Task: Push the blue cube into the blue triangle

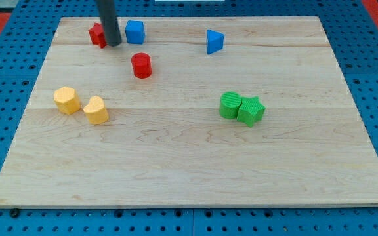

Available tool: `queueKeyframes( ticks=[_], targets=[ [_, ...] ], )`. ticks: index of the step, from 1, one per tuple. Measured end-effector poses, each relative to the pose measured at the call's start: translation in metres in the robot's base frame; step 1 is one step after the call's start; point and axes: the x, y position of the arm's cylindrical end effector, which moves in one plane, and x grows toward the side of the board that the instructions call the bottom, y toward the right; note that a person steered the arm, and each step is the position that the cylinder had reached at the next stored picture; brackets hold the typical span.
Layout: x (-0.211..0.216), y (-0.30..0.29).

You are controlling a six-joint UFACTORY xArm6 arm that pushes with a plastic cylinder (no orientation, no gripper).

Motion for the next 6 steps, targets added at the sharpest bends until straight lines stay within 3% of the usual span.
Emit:
queueKeyframes(
  ticks=[2, 5, 6],
  targets=[
    [-0.037, -0.003],
    [-0.021, 0.162],
    [-0.048, 0.117]
  ],
)
